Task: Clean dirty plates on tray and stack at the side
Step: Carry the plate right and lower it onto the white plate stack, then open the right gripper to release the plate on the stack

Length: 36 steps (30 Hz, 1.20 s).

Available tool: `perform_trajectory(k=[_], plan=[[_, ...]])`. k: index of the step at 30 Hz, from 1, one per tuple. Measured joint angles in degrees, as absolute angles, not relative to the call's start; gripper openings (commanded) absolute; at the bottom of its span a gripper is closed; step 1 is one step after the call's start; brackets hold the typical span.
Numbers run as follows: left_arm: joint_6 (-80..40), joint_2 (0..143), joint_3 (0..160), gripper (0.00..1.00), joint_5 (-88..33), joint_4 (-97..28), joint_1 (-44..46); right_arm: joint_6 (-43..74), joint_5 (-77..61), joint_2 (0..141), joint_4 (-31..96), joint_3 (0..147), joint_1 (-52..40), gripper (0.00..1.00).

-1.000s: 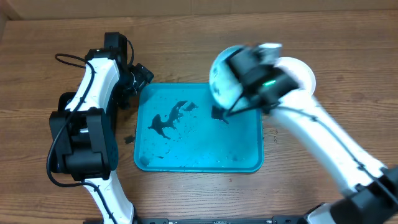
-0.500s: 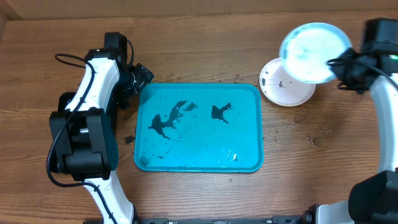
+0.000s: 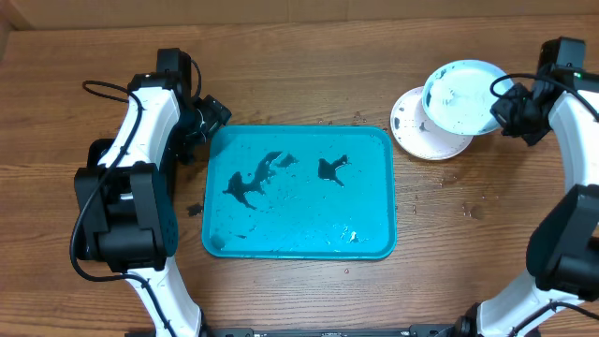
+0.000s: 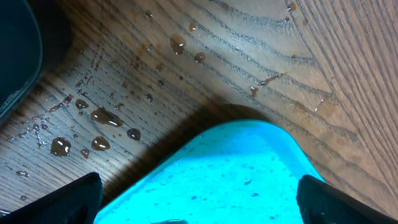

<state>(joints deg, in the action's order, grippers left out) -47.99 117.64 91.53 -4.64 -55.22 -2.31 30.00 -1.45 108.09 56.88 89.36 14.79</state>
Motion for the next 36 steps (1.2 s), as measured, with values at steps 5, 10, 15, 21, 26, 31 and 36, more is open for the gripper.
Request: perform_trajectory(k=[5, 10, 15, 21, 26, 31, 36], plan=[[-47.99, 117.64, 91.53, 1.00, -4.64, -55.22, -2.31, 29.98, -2.55, 108.18, 56.18, 89.36, 14.79, 0.04], [-47.99, 117.64, 91.53, 1.00, -4.64, -55.22, -2.31, 30.00, -6.26, 108.20, 53.47, 87.99, 14.02, 0.04], [-47.99, 117.64, 91.53, 1.00, -4.62, -55.22, -2.31, 30.00, -7.92, 108.40, 49.67, 82.04, 11.88, 0.04], [-47.99, 117.64, 91.53, 1.00, -4.62, -55.22, -2.31, 30.02, -8.05, 108.75, 48.88, 79.75, 11.55, 0.22], [-47.99, 117.64, 91.53, 1.00, -4.62, -55.22, -2.31, 29.89, -7.86, 108.77, 48.53, 79.75, 11.55, 0.67], [-47.99, 117.64, 91.53, 1.00, -4.62, -55.22, -2.31, 29.93, -8.32, 108.81, 49.04, 79.75, 11.55, 0.80], [-47.99, 117.64, 91.53, 1.00, -4.62, -55.22, -2.31, 30.02, -12.01, 108.77, 53.54, 79.99, 11.55, 0.82]])
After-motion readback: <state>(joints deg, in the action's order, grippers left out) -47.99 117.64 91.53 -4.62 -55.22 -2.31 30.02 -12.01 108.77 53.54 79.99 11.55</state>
